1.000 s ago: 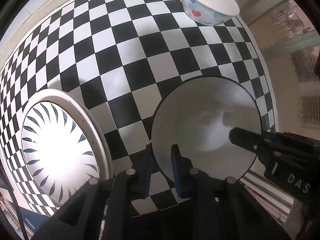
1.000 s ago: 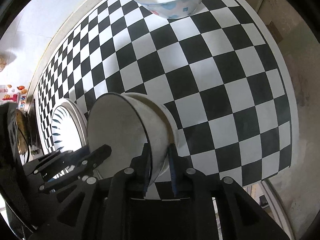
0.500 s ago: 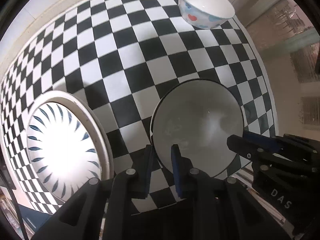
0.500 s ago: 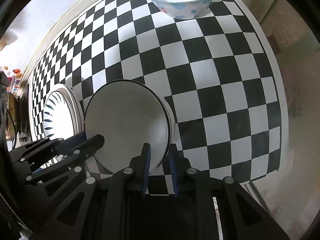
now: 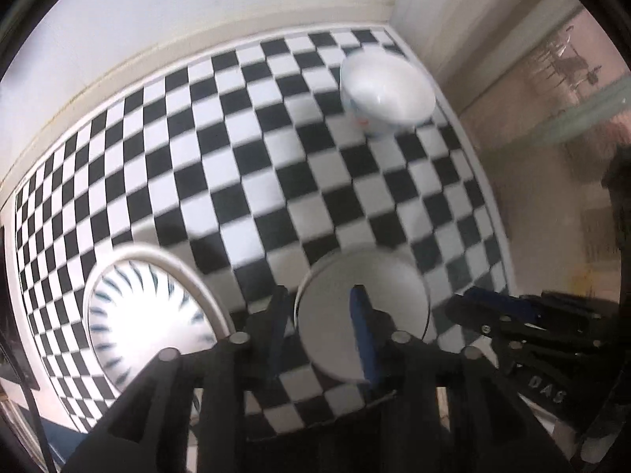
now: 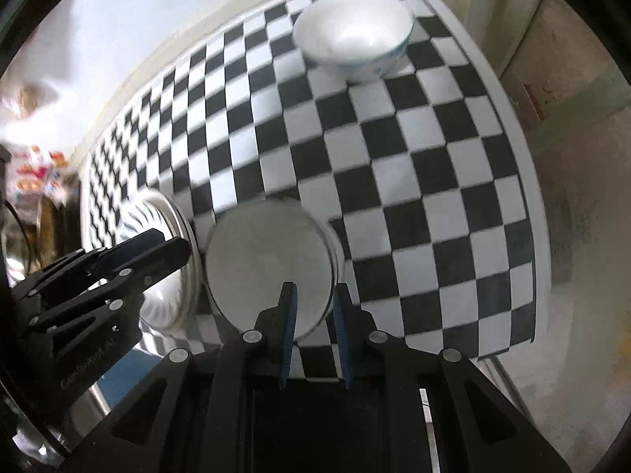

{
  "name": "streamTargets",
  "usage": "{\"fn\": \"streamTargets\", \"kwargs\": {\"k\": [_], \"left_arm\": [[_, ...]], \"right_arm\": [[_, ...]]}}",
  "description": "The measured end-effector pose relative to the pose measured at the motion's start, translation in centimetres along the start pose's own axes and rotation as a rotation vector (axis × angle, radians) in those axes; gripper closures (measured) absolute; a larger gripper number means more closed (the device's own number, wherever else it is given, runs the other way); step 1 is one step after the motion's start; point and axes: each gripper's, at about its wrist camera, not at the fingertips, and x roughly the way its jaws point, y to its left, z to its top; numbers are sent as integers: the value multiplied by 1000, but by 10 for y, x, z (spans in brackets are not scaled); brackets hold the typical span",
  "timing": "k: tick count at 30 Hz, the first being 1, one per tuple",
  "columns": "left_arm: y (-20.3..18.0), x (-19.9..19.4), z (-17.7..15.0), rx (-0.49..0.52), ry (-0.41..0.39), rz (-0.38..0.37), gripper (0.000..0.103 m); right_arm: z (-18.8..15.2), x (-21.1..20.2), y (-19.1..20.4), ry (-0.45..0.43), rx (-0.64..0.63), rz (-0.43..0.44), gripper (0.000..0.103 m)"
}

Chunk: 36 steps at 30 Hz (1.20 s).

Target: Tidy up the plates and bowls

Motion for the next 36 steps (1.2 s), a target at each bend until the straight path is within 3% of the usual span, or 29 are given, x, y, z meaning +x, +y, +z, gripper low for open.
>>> {"fn": "streamTargets", "kwargs": {"k": [1, 4, 14, 20, 25, 26, 27, 28, 30, 36], "left_arm": [[1, 1, 9, -5, -5, -4, 71], [3, 14, 47, -37, 0, -7, 65], [11, 81, 165, -120, 111, -88, 65], [2, 118, 206, -100, 182, -107, 65], [-4, 142, 221, -76, 218, -95, 65], [-5, 144, 222, -69, 214, -94, 68], [-6, 145, 223, -64, 207, -94, 80], [-7, 146, 223, -57, 205, -91, 83], [-9, 148, 221, -60, 205, -102, 92], [-25, 136, 216, -10, 162, -55, 93]], "right_arm": [[8, -5, -6, -18, 17, 9, 79], [35, -14, -23, -50, 52, 0, 49], [137, 4, -77, -93, 179, -4, 48], [185, 21, -93, -93, 227, -5, 48], [213, 37, -103, -70, 238, -17, 48], [215, 40, -104, -63, 239, -18, 51], [217, 43, -106, -58, 239, -19, 55], [219, 46, -108, -54, 242, -28, 77], [220, 52, -107, -48, 241, -10, 92], [217, 48, -91, -54, 202, -45, 94]]}}
